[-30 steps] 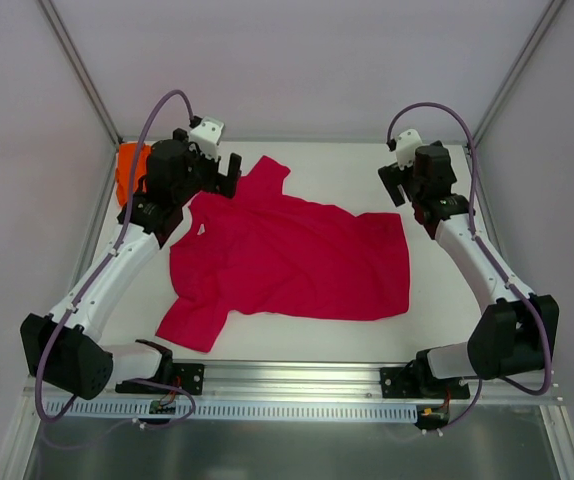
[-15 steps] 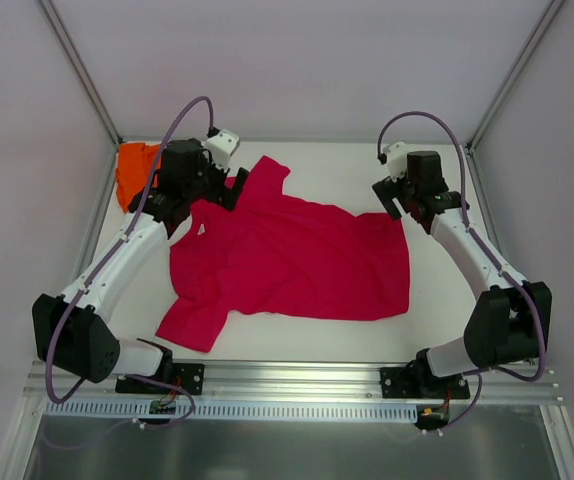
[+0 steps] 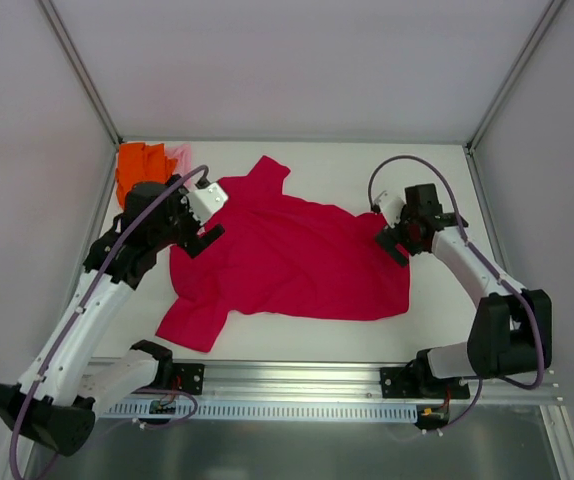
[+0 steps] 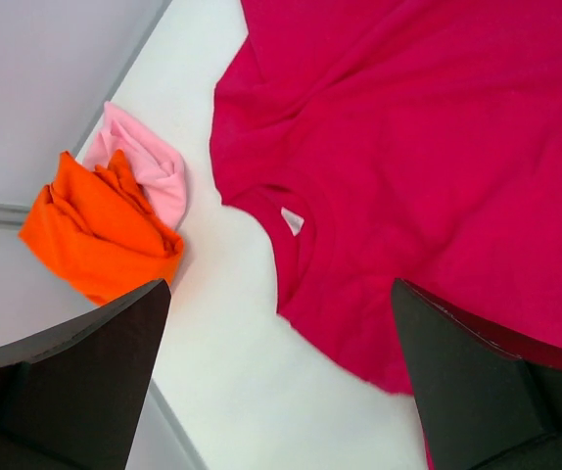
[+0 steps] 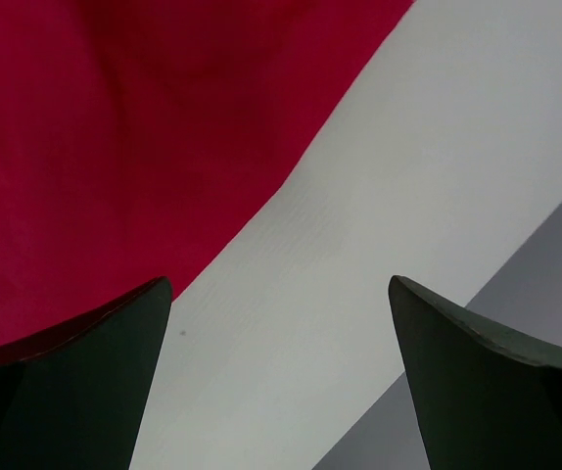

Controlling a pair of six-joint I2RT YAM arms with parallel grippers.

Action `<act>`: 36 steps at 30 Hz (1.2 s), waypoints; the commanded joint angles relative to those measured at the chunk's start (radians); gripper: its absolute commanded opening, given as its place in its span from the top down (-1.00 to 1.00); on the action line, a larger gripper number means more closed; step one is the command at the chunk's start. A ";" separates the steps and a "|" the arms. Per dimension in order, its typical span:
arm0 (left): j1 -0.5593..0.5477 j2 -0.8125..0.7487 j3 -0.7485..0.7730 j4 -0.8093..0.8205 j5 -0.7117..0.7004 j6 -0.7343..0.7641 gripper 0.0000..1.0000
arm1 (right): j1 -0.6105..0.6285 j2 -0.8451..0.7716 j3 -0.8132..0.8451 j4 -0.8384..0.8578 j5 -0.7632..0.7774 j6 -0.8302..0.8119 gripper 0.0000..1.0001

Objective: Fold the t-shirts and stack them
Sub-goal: Flatten out the tshirt, then grap the side of the flattened tshirt furthest away from the robot with both arms

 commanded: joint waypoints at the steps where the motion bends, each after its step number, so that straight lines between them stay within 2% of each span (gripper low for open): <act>1: 0.001 -0.079 -0.001 -0.210 0.043 0.147 -0.97 | -0.008 -0.110 -0.045 -0.113 -0.103 -0.090 -0.99; 4: 0.001 -0.132 -0.010 -0.339 0.061 0.204 -0.97 | -0.019 -0.176 -0.083 -0.172 -0.156 -0.123 -0.99; 8: 0.001 -0.169 -0.029 -0.407 0.075 0.242 -0.98 | -0.033 -0.258 -0.111 -0.270 -0.205 -0.150 -0.99; 13: 0.001 -0.125 -0.047 -0.470 0.072 0.272 -0.97 | -0.038 -0.325 -0.109 -0.458 -0.284 -0.222 -0.99; 17: 0.001 -0.088 -0.065 -0.537 0.086 0.308 -0.98 | -0.050 -0.321 -0.108 -0.554 -0.333 -0.269 -0.99; 22: 0.001 -0.059 -0.121 -0.534 0.083 0.310 -0.97 | -0.056 -0.292 -0.129 -0.606 -0.396 -0.312 -0.99; 28: 0.001 -0.027 -0.211 -0.493 0.119 0.295 -0.98 | -0.059 -0.279 -0.184 -0.572 -0.403 -0.326 -0.99; 34: 0.000 0.059 -0.291 -0.413 0.087 0.259 -0.98 | -0.059 -0.253 -0.180 -0.565 -0.410 -0.329 -0.99; 36: 0.001 0.061 -0.296 -0.418 0.119 0.267 -0.97 | -0.059 -0.245 -0.175 -0.563 -0.417 -0.328 -0.99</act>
